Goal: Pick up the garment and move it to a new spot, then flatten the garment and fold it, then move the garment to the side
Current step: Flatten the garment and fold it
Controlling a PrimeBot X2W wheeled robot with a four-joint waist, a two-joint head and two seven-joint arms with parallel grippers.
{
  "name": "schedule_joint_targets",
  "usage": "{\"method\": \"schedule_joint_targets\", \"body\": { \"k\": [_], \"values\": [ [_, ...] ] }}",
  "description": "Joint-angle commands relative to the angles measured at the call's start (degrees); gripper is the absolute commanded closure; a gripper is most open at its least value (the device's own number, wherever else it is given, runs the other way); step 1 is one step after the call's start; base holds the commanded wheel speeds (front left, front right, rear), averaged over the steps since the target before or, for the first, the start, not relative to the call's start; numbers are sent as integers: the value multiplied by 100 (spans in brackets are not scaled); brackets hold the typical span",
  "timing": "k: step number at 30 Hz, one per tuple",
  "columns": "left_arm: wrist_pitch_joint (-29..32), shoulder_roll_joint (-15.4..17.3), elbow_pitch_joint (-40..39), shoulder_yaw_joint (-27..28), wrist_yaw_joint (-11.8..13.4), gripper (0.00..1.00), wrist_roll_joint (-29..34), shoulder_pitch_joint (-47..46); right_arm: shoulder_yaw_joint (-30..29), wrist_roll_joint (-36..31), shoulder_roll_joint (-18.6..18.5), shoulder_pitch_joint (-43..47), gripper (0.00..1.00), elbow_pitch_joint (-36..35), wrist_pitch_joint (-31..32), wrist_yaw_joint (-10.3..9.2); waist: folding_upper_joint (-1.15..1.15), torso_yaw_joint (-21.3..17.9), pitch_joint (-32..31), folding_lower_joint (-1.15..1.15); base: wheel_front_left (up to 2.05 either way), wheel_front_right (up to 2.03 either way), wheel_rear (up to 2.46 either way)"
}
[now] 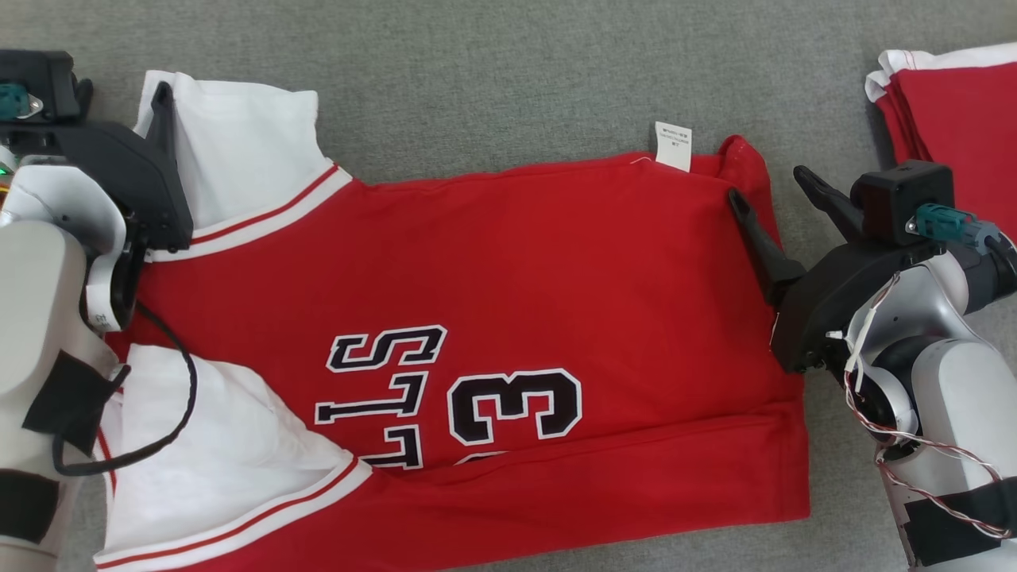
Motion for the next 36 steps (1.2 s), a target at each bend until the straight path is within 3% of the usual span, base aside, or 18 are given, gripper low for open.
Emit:
{"method": "schedule_joint_targets", "body": {
  "k": [1, 7, 8, 10, 11, 13, 14, 15, 21, 28, 36],
  "values": [
    [19, -37, 127, -62, -59, 0, -1, 29, -10, 28, -6, 41, 0, -2, -29, 1, -1, -52, 52, -1, 0, 0, 0],
    [102, -89, 323, -224, -256, 0, 54, -103, -64, 28, 14, 59, 0, 24, -36, 1, -1, -23, 8, -1, 0, 0, 0],
    [149, -85, 372, -252, -289, 9, 36, -105, -58, 27, 25, 67, 0, 29, -34, 1, -1, -23, -10, -1, 0, 0, 0],
    [237, -68, 475, -296, -358, 41, 13, -102, -54, 34, 33, 81, 0, 39, -28, 1, -1, -23, -39, -1, 0, 0, 0],
    [287, -64, 527, -316, -388, 51, 5, -100, -58, 38, 34, 86, 0, 40, -22, 1, -1, -22, -49, -1, 0, 0, 0],
    [372, -68, 601, -375, -454, 60, -5, -97, -63, 38, 31, 105, 0, 26, -1, 1, -1, -20, -70, -1, 0, 0, 0],
    [392, -74, 629, -401, -482, 87, 4, -90, -61, 32, 24, 110, 0, 11, 8, 1, -1, -19, -75, -1, 0, 0, 0],
    [385, -102, 642, -423, -453, 100, 17, -85, -66, 22, 9, 108, 0, -4, 24, 1, -1, -17, -79, -1, 0, 0, 0],
    [346, -293, 677, -514, -310, 100, 69, -103, -190, -225, -150, 60, 0, -117, 216, 1, -1, 108, -58, -1, 0, 0, 0],
    [-210, -757, 624, -682, 91, 100, 233, 130, -936, -857, -129, 278, 0, -444, 410, 1, -1, 562, -164, -1, 0, 0, 0],
    [-586, -1214, 908, -750, 70, 100, 90, 180, -993, -1028, -346, 357, 0, -582, 806, 1, -1, 873, -332, -1, 0, 0, 0]
  ]
}}
